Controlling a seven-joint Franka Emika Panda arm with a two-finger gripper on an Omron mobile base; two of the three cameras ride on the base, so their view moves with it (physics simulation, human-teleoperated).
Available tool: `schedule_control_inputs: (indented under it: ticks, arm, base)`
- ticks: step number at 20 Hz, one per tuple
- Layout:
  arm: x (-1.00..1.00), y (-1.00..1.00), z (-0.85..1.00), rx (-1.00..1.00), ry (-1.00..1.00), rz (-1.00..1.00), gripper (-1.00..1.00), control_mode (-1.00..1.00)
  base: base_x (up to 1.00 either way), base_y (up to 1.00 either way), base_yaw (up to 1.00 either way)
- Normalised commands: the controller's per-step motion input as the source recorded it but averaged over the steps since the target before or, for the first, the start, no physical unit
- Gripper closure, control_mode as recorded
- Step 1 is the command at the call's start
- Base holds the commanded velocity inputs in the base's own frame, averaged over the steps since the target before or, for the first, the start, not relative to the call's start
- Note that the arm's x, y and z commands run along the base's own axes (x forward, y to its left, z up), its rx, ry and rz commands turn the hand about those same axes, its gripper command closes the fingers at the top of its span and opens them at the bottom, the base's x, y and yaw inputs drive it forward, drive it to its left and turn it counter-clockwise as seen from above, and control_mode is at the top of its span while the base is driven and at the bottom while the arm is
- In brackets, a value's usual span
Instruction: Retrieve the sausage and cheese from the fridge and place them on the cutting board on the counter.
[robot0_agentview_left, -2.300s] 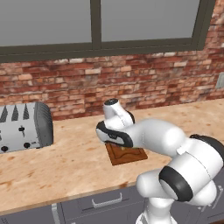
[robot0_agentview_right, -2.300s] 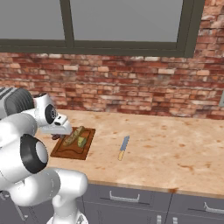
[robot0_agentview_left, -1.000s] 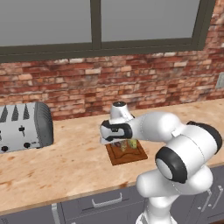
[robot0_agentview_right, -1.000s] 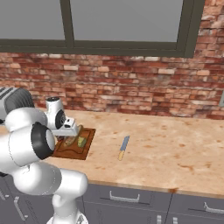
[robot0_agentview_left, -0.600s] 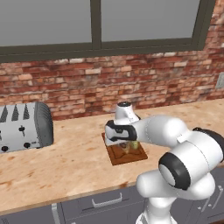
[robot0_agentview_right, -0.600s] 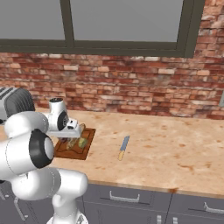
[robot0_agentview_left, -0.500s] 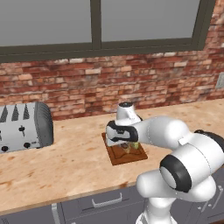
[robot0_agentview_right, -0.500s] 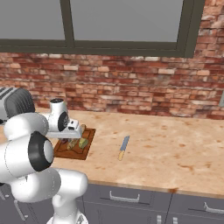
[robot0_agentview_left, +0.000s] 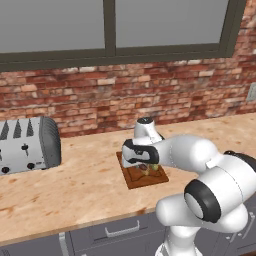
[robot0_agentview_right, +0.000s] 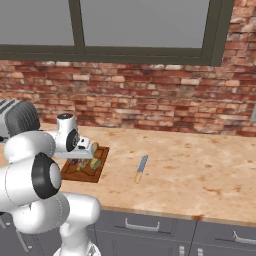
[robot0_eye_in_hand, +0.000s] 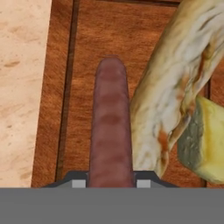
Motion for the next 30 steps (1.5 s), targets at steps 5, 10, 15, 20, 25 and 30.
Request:
schedule_control_inputs:
  ticks: [5, 10, 15, 20, 25, 30]
  arm:
    - [0.0, 0.12, -0.1, 0.0, 0.0, 0.0, -1.0, -1.0]
    - [0.0, 0.04, -0.03, 0.0, 0.0, 0.0, -1.0, -1.0]
    - [0.0, -0.01, 0.0, 0.0, 0.0, 0.0, -1.0, -1.0]
    - [0.0, 0.0, 0.13, 0.0, 0.0, 0.0, -1.0, -1.0]
    - [-0.13, 0.0, 0.41, 0.0, -0.01, 0.01, -1.0, -1.0]
    - [-0.38, 0.0, 0.4, 0.0, -0.05, 0.01, -1.0, -1.0]
  base:
    - [0.0, 0.0, 0.0]
    - [0.0, 0.0, 0.0]
    - [0.0, 0.0, 0.0]
    - [0.0, 0.0, 0.0]
    - [0.0, 0.0, 0.0]
    - [0.0, 0.0, 0.0]
